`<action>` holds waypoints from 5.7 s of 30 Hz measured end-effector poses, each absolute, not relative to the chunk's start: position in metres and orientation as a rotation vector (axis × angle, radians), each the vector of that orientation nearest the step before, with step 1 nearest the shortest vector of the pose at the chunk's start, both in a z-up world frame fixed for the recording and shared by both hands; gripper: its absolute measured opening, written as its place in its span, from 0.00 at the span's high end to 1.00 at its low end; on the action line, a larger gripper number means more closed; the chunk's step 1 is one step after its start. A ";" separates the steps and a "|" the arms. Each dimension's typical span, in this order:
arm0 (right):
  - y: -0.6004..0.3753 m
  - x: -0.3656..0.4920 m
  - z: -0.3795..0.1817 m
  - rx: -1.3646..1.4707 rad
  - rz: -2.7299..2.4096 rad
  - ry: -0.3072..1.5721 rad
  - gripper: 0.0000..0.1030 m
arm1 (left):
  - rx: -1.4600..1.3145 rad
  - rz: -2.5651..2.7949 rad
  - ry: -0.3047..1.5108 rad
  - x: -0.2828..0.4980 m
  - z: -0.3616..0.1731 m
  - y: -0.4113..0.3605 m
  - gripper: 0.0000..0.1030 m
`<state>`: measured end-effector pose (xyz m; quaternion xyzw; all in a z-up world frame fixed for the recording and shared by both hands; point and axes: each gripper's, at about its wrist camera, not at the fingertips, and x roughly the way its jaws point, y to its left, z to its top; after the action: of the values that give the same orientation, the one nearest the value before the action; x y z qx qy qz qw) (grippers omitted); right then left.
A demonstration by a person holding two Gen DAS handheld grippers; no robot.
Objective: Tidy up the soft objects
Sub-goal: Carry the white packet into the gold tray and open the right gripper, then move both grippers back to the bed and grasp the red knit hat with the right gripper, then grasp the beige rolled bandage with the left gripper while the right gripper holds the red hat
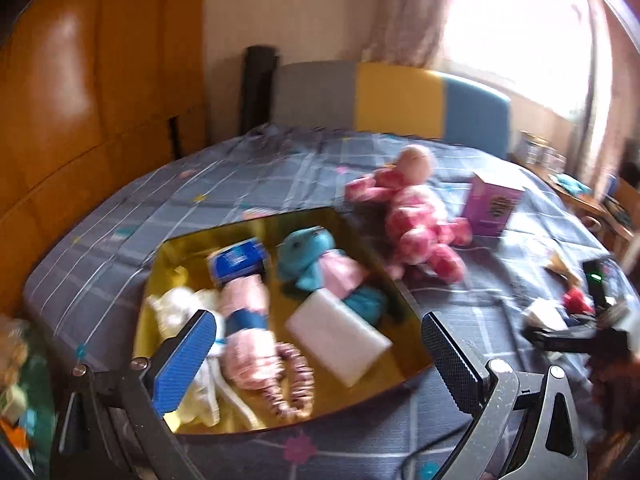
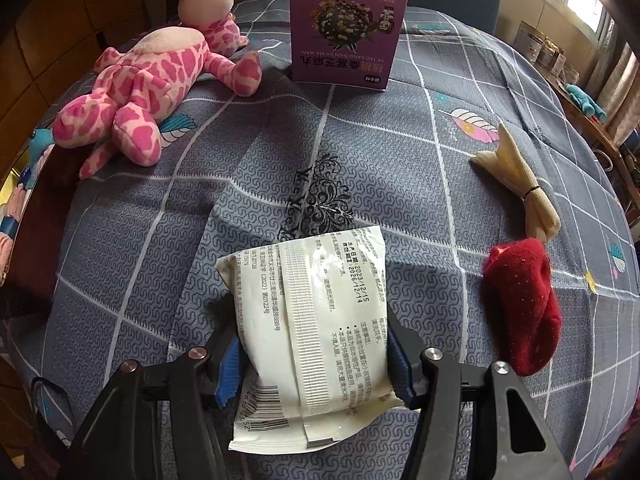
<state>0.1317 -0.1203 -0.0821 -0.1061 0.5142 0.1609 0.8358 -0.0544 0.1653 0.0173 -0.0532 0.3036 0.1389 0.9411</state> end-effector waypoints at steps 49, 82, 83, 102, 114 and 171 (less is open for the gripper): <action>0.130 0.089 -0.011 -0.181 0.887 0.944 0.35 | -0.291 0.756 0.613 -0.096 0.023 0.286 0.00; -0.149 0.148 0.008 0.031 0.393 0.862 0.35 | -0.062 0.463 0.654 -0.034 0.035 0.168 0.00; -0.161 0.152 0.008 0.041 0.373 0.861 0.35 | -0.052 0.446 0.658 -0.029 0.034 0.162 0.00; -0.339 0.184 -0.040 0.532 -0.053 0.940 0.35 | 0.001 0.067 0.720 0.051 0.035 0.051 0.00; -0.269 0.191 -0.062 0.219 0.103 1.097 0.35 | 0.084 -0.044 0.754 0.087 0.026 -0.007 0.00; -0.366 0.163 -0.023 0.589 -0.156 0.814 0.73 | -0.043 -0.341 1.101 0.239 -0.042 -0.149 0.01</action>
<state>0.1631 -0.3657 -0.0231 0.2821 0.3895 -0.0745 0.8736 0.2393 -0.1485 -0.0420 -0.0201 0.5205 -0.1610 0.8383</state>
